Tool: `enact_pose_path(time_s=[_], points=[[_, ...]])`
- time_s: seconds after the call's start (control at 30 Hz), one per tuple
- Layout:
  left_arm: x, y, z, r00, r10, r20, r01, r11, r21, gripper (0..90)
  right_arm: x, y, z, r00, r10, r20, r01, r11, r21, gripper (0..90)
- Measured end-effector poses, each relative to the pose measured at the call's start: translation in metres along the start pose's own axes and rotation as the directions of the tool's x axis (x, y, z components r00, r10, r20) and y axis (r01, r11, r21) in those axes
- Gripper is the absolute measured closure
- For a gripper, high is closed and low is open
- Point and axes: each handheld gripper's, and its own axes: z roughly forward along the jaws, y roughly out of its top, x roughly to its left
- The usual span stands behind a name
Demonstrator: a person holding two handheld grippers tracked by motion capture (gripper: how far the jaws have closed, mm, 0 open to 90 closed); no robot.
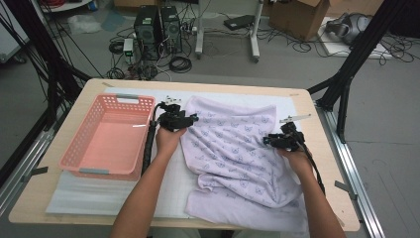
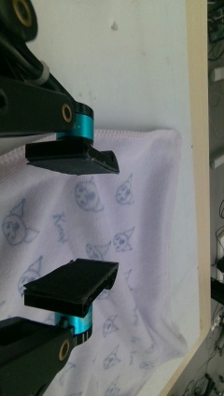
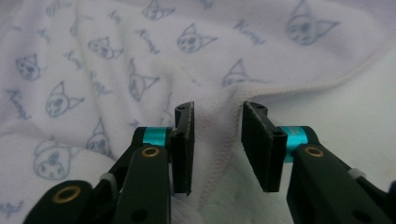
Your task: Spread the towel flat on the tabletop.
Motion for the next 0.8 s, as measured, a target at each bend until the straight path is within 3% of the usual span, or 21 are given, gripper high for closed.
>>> enact_pose_path(time_s=[0.1, 0.2, 0.27, 0.33, 0.37, 0.4, 0.43, 0.47, 0.5, 0.57, 0.6, 0.7, 0.73, 0.8], points=[[-0.004, 0.0, 0.001, 0.9997, 0.021, 0.015, -0.021, 0.9997, 0.011, 44.9, 0.0, 0.001, 0.001, 0.999, -0.039, 0.024, 0.039, 0.999, -0.004, 86.7], [-0.007, -0.003, 0.003, 0.9989, 0.034, 0.033, -0.035, 0.9987, 0.037, 44.6, -0.006, 0.004, -0.002, 0.9881, -0.084, 0.13, 0.088, 0.996, -0.026, 87.8], [-0.009, -0.005, 0.005, 0.998, 0.038, 0.05, -0.041, 0.9976, 0.055, 44.7, -0.015, 0.004, -0.006, 0.9754, -0.066, 0.21, 0.083, 0.994, -0.071, 88.0], [-0.012, -0.01, 0.004, 0.9975, 0.044, 0.055, -0.046, 0.9983, 0.036, 45.0, -0.025, 0.004, -0.013, 0.9458, -0.017, 0.324, 0.062, 0.99, -0.128, 88.1], [-0.013, -0.013, 0.003, 0.9973, 0.047, 0.057, -0.049, 0.9984, 0.03, 45.5, -0.032, 0.003, -0.017, 0.9244, 0.034, 0.38, 0.033, 0.985, -0.168, 88.0], [-0.014, -0.016, 0.003, 0.9968, 0.049, 0.063, -0.051, 0.9981, 0.036, 45.8, -0.035, 0.002, -0.02, 0.9116, 0.063, 0.406, 0.016, 0.982, -0.19, 88.0], [-0.014, -0.019, 0.002, 0.9964, 0.048, 0.071, -0.05, 0.9979, 0.04, 45.8, -0.04, 0.0, -0.023, 0.898, 0.122, 0.423, -0.024, 0.973, -0.229, 87.9], [-0.014, -0.021, 0.001, 0.9955, 0.051, 0.08, -0.055, 0.9972, 0.05, 45.8, -0.044, -0.002, -0.024, 0.9039, 0.161, 0.396, -0.059, 0.964, -0.258, 87.6], [-0.014, -0.023, -0.001, 0.9948, 0.055, 0.086, -0.058, 0.9974, 0.042, 45.6, -0.047, -0.004, -0.024, 0.9169, 0.188, 0.352, -0.093, 0.959, -0.269, 86.2], [-0.015, -0.026, -0.004, 0.9934, 0.051, 0.103, -0.056, 0.9972, 0.049, 45.4, -0.047, -0.005, -0.023, 0.9239, 0.193, 0.33, -0.108, 0.96, -0.259, 71.7], [-0.015, -0.028, -0.005, 0.993, 0.05, 0.107, -0.056, 0.9971, 0.052, 44.4, -0.046, -0.005, -0.024, 0.933, 0.207, 0.295, -0.131, 0.957, -0.258, 68.2], [-0.017, -0.034, -0.009, 0.9923, 0.062, 0.108, -0.071, 0.9938, 0.086, 41.9, -0.044, -0.005, -0.029, 0.948, 0.205, 0.243, -0.139, 0.955, -0.263, 60.6], [-0.018, -0.037, -0.011, 0.9926, 0.059, 0.106, -0.068, 0.9938, 0.088, 40.8, -0.041, -0.003, -0.033, 0.9564, 0.189, 0.222, -0.128, 0.956, -0.264, 60.0], [-0.019, -0.041, -0.014, 0.993, 0.058, 0.103, -0.069, 0.9924, 0.102, 39.9, -0.036, -0.001, -0.041, 0.9646, 0.146, 0.22, -0.087, 0.963, -0.256, 59.1]])
